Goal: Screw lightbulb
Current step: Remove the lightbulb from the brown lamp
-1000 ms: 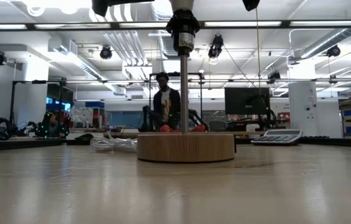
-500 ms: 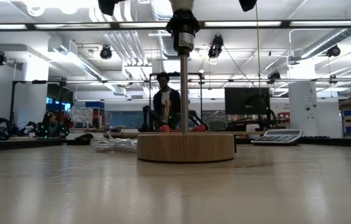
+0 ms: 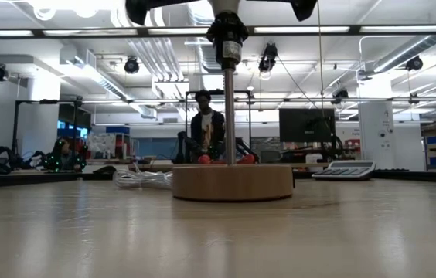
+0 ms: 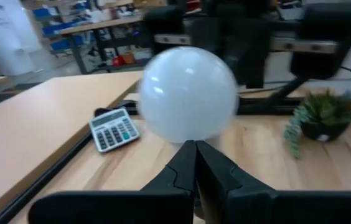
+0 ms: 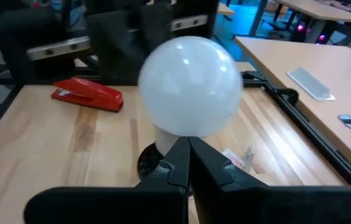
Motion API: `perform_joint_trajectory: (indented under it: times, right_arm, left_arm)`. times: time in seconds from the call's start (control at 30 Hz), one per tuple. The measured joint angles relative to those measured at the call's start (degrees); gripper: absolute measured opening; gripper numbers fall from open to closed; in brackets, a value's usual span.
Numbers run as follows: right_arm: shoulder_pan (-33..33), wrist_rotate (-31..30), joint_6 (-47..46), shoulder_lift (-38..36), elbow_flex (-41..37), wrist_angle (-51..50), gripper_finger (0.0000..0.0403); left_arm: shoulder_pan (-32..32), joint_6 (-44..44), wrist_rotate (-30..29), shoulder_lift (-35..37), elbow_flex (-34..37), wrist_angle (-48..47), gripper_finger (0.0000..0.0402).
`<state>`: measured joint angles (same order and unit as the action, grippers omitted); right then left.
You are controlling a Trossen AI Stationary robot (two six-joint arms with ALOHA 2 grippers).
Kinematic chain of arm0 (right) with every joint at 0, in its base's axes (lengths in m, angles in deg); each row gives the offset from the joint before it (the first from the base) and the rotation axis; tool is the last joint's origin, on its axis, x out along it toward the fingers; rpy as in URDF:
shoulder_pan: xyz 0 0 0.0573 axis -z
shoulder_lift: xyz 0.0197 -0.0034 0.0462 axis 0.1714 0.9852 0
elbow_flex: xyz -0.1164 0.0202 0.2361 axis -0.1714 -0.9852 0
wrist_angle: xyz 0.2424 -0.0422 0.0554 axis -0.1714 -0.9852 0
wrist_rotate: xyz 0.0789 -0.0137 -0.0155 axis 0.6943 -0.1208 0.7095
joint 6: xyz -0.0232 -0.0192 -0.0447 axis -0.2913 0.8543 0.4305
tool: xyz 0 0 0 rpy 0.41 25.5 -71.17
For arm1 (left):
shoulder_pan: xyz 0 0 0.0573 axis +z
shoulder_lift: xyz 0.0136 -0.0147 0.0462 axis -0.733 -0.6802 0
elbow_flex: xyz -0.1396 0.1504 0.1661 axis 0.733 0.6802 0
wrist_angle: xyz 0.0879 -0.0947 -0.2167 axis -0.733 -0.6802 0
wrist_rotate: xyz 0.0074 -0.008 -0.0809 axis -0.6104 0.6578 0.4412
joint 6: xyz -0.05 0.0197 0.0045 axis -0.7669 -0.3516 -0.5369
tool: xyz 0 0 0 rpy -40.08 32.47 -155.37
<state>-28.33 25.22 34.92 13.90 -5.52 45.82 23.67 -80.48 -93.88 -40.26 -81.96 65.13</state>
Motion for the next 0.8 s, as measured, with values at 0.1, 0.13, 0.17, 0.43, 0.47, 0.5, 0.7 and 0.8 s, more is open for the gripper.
perform_joint_trajectory:
  times: [0.1, 0.13, 0.17, 0.43, 0.47, 0.5, 0.7, 0.8]
  right_arm:
    - [0.15, -0.53, 0.27, 0.08, 0.0, 0.33, 0.0]
    - [0.19, -1.02, 0.33, 0.14, 0.0, 0.34, 0.0]
    - [0.18, -1.76, 0.51, 0.17, 0.0, 0.3, 0.0]
    - [0.14, -3.01, 1.35, 0.17, 0.0, -0.04, 0.0]
    - [0.14, -3.02, 1.34, 0.17, 0.0, -0.09, 0.0]
    - [0.14, -3.02, 1.34, 0.17, 0.0, -0.15, 0.0]
    - [0.11, -3.02, 1.3, 0.15, 0.0, -0.25, 0.0]
    - [0.11, -2.98, 1.23, 0.15, 0.02, -0.19, 0.0]
  left_arm:
    - [0.0, 0.01, 1.75, -0.04, 0.0, -0.04, 0.0]
    - [0.0, 0.18, 2.95, -0.04, 0.0, 0.0, 0.0]
    - [0.0, 0.53, 4.05, -0.04, 0.0, 0.13, 0.0]
    - [-0.18, 0.96, 5.05, 0.14, 0.0, -0.02, 0.0]
    - [-0.35, 0.92, 4.96, 0.25, 0.0, -0.31, 0.0]
    - [-0.55, 0.84, 4.37, 0.39, 0.0, -0.97, 0.0]
    - [-1.51, -0.33, -7.53, 0.88, 0.0, -4.97, 0.0]
    - [-0.59, 0.88, -7.85, 0.88, 0.0, -3.12, 0.0]
